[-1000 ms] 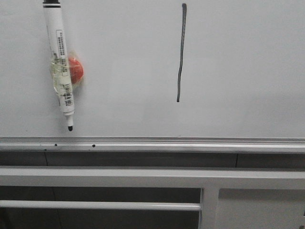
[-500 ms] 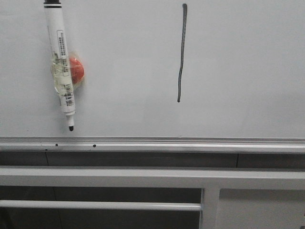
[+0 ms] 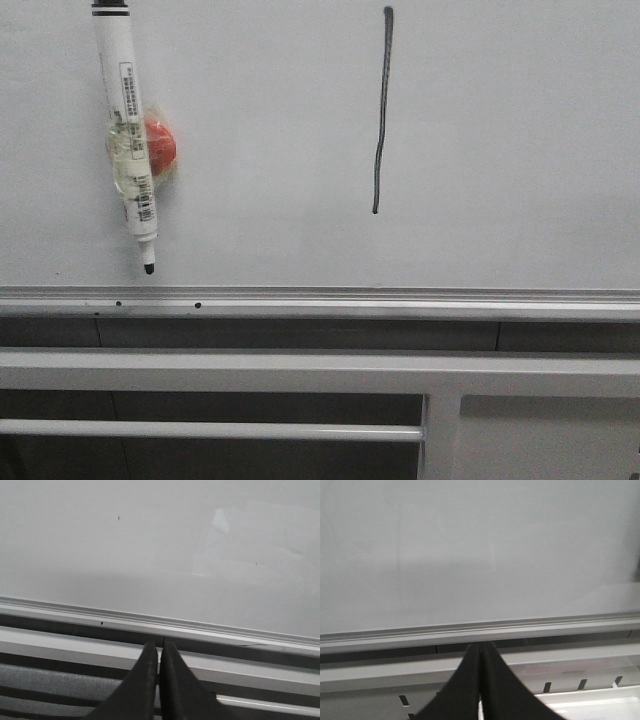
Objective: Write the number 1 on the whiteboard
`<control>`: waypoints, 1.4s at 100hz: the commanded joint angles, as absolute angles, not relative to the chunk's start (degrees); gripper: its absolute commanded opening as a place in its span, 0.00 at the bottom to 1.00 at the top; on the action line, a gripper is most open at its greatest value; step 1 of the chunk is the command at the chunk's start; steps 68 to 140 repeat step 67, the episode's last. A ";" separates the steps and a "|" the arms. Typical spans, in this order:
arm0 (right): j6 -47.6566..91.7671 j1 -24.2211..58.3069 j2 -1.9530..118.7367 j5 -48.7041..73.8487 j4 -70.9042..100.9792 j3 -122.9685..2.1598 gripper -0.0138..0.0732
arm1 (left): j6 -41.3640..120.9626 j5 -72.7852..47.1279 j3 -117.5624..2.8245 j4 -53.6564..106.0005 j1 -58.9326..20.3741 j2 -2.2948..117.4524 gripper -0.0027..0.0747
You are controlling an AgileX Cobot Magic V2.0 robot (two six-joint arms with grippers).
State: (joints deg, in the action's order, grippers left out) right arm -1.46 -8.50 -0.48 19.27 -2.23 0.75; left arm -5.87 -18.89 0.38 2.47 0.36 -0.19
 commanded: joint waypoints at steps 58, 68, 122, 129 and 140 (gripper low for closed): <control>-1.32 -8.90 -1.49 18.72 -3.45 2.26 0.09 | -6.40 -14.36 0.71 2.95 0.47 -1.60 0.01; -1.32 -8.90 -1.49 18.72 -3.45 2.26 0.09 | -6.40 -14.36 0.71 2.95 0.47 -1.60 0.01; -1.32 -8.90 -1.49 18.72 -3.45 2.26 0.09 | -6.40 -14.36 0.71 2.95 0.47 -1.60 0.01; -1.32 -8.90 -1.49 18.72 -3.45 2.26 0.09 | -6.40 -14.36 0.71 2.95 0.47 -1.60 0.01; -1.32 -8.90 -1.49 18.72 -3.45 2.26 0.09 | -6.40 -14.36 0.71 2.95 0.47 -1.60 0.01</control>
